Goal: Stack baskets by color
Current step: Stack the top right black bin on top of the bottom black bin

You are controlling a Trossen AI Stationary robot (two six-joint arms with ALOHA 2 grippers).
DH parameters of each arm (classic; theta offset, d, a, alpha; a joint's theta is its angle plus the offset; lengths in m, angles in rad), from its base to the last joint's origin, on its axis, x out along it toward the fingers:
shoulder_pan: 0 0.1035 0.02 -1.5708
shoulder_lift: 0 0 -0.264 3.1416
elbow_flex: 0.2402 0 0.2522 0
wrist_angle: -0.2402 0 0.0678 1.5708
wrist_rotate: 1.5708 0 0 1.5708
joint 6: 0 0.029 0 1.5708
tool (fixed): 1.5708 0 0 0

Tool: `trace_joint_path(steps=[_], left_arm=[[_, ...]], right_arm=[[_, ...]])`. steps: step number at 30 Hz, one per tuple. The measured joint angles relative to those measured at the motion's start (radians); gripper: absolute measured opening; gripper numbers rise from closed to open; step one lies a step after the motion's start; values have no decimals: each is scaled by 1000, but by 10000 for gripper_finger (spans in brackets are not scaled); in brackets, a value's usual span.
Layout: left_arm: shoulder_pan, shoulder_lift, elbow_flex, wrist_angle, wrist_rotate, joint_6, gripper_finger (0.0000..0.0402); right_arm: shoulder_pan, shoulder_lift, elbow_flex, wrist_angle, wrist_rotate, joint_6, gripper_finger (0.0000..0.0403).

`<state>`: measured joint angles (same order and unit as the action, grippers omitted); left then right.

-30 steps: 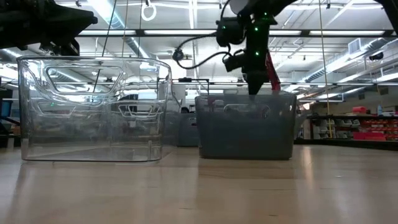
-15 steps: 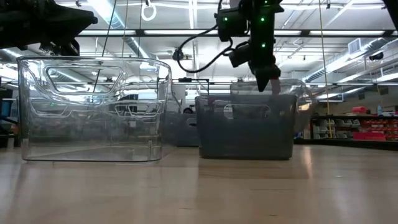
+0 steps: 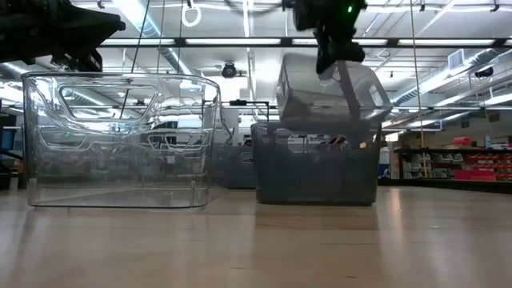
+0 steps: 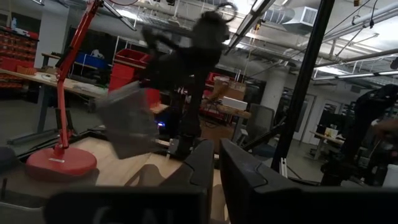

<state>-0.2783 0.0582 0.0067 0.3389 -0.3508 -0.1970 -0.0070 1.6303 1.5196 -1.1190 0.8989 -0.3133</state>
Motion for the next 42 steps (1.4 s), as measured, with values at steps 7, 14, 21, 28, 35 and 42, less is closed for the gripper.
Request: trace_joint_path(steps=[7, 14, 21, 28, 35, 42], left_arm=[[0, 0, 0, 0, 0, 0, 33], [0, 0, 0, 0, 0, 0, 25], [0, 0, 0, 0, 0, 0, 32], [0, 0, 0, 0, 0, 0, 30], [0, 0, 0, 0, 0, 0, 28], [0, 0, 0, 0, 0, 0, 36]], right_arm=[[175, -27, 0, 137, 37, -271, 6], [282, -14, 0, 217, -112, -518, 3], [331, -11, -54, 264, -194, -732, 3], [323, -12, -106, 398, -363, -994, 3], [281, -12, -107, 392, -484, -1027, 3], [255, -12, -124, 391, -603, -1045, 3]])
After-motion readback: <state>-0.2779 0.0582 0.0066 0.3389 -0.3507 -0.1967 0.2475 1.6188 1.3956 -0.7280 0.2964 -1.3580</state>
